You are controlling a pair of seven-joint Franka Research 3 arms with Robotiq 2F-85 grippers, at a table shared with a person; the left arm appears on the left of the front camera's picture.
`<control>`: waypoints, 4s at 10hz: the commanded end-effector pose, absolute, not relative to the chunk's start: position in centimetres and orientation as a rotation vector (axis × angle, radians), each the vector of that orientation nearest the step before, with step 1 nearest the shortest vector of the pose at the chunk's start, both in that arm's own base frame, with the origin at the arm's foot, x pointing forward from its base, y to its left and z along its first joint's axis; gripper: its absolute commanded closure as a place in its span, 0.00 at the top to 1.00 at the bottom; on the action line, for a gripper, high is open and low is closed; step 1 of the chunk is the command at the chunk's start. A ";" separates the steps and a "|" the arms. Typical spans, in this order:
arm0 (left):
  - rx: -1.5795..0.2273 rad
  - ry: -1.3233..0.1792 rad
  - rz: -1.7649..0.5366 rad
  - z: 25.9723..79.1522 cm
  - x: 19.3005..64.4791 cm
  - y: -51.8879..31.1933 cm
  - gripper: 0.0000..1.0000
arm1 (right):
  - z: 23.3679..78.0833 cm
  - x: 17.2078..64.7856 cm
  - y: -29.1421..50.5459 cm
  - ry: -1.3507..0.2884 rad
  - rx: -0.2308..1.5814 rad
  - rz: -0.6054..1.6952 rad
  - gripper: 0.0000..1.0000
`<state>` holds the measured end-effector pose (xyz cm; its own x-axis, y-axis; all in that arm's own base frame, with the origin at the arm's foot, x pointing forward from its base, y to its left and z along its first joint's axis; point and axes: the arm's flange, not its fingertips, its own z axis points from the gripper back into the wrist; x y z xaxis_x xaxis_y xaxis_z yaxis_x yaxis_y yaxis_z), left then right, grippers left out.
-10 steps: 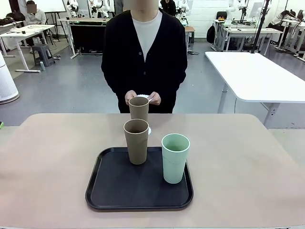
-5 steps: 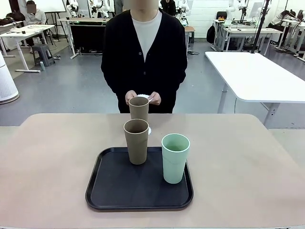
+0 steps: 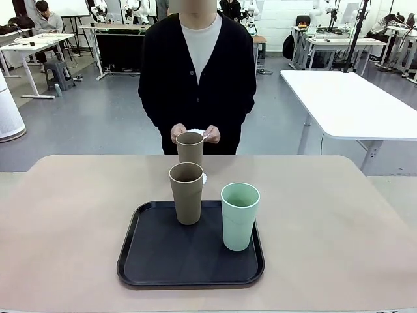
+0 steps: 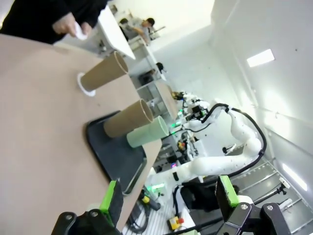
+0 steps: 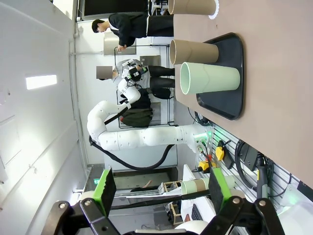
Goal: Place coasters on the table and set cups on them.
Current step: Take one Reusable plastic cup from the Flat Tray and place it on a coaster set by the human.
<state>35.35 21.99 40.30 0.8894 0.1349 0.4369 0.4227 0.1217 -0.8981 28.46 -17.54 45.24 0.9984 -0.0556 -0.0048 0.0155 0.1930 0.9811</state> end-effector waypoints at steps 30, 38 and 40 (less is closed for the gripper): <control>-1.004 -0.502 -0.813 49.8 43.2 13.0 1.00 | 45.3 28.4 -17.6 -0.037 1.383 -0.044 1.00; -0.352 -0.490 -1.529 46.2 41.3 -8.8 1.00 | 45.3 28.4 -17.6 -0.037 1.383 -0.044 1.00; -0.329 -0.477 -1.550 44.5 41.9 -11.2 1.00 | 45.3 28.4 -17.6 -0.037 1.383 -0.044 1.00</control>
<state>41.36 -10.83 45.36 -0.0264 -0.8692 0.4938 0.9969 0.0137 0.0774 28.49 -17.48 45.26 0.9985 -0.0541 -0.0048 0.0152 0.1937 0.9809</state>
